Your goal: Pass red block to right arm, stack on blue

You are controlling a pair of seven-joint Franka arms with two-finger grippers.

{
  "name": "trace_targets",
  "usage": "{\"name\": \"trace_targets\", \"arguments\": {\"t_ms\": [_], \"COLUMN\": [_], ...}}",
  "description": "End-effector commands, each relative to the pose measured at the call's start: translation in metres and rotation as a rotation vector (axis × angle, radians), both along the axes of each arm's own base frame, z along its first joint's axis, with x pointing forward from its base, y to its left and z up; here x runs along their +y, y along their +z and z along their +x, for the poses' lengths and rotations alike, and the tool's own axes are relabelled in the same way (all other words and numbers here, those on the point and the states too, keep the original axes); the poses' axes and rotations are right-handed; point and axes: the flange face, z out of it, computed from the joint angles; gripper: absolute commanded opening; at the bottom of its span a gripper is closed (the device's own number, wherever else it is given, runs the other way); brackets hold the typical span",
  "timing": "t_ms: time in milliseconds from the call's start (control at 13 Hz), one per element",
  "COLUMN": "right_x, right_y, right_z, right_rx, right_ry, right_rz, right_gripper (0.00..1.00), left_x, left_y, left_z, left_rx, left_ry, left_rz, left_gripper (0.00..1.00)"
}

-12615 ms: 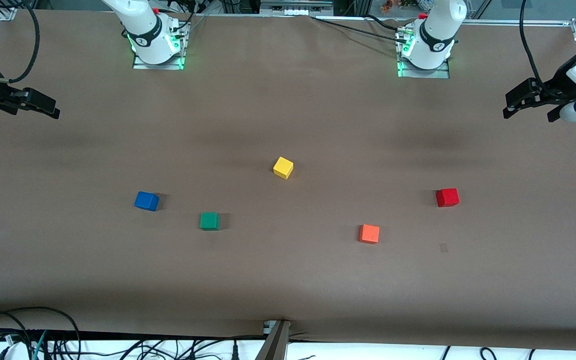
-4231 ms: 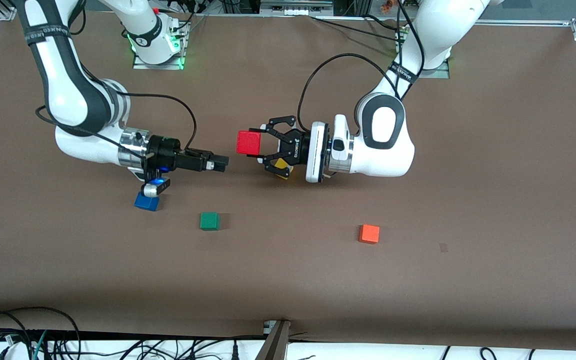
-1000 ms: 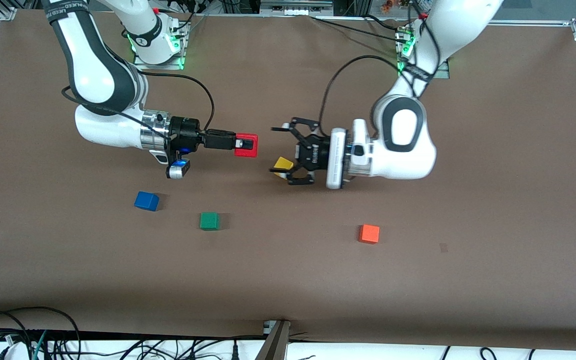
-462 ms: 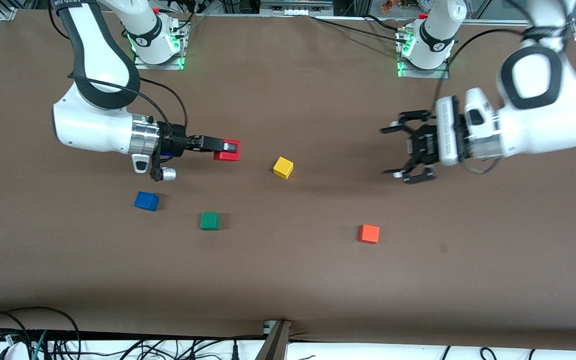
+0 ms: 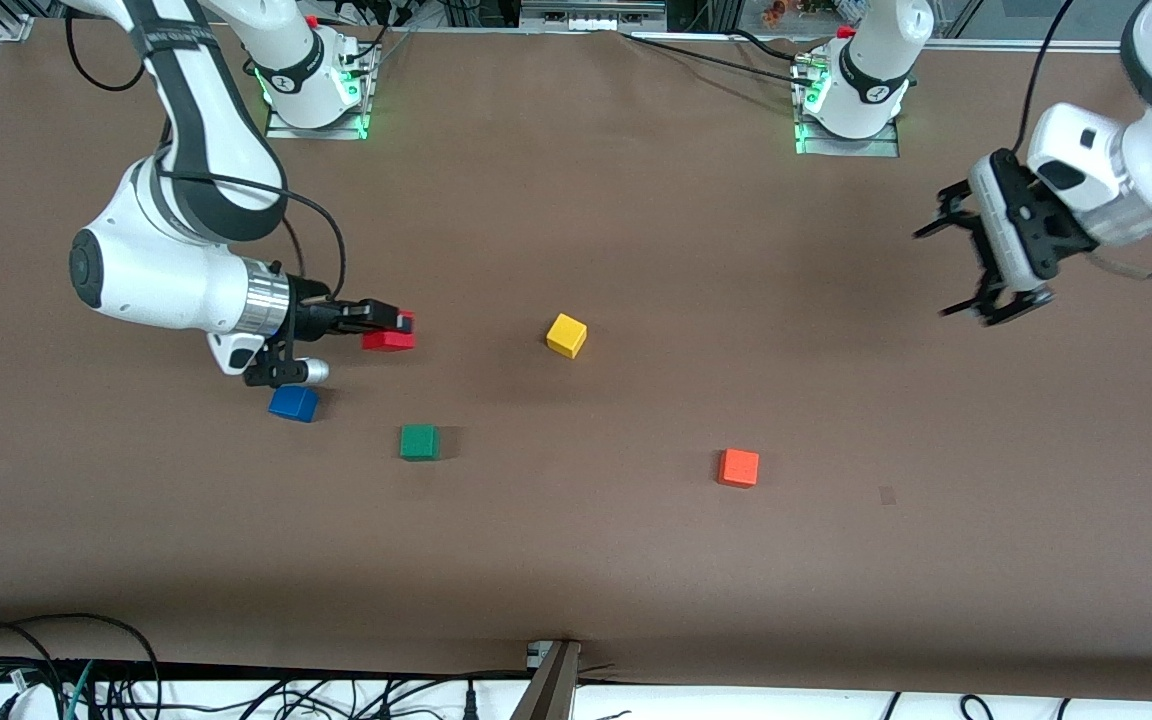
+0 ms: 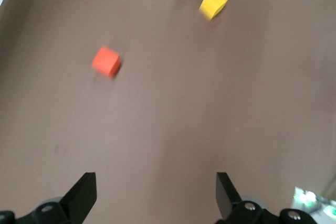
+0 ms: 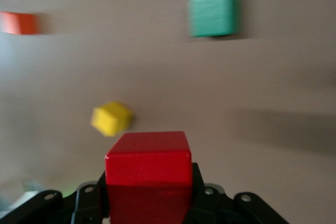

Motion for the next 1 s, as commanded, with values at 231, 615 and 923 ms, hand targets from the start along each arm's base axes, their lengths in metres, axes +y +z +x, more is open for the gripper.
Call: {"name": "trace_targets", "arguments": {"t_ms": [231,615,923], "right_x": [-0.05,-0.089,-0.099], "right_y": [-0.033,-0.079,-0.089], "right_z": [0.025,0.041,0.045], "right_rx": [-0.109,-0.15,-0.177], "right_ry": [0.187,0.167,0.152], "right_rz": [-0.361,-0.42,-0.422], "right_gripper": [0.09,0.09,0.09], "left_x": [0.014,0.021,0.017], "left_y": [0.02,0.035,0.036], "left_z": [-0.04,0.0,0.022], "left_rx": [0.103,-0.019,-0.022], "left_ry": [0.552,0.578,0.681], "left_rz": [0.206,0.323,0.331], "left_gripper": [1.0,1.0,1.0]}}
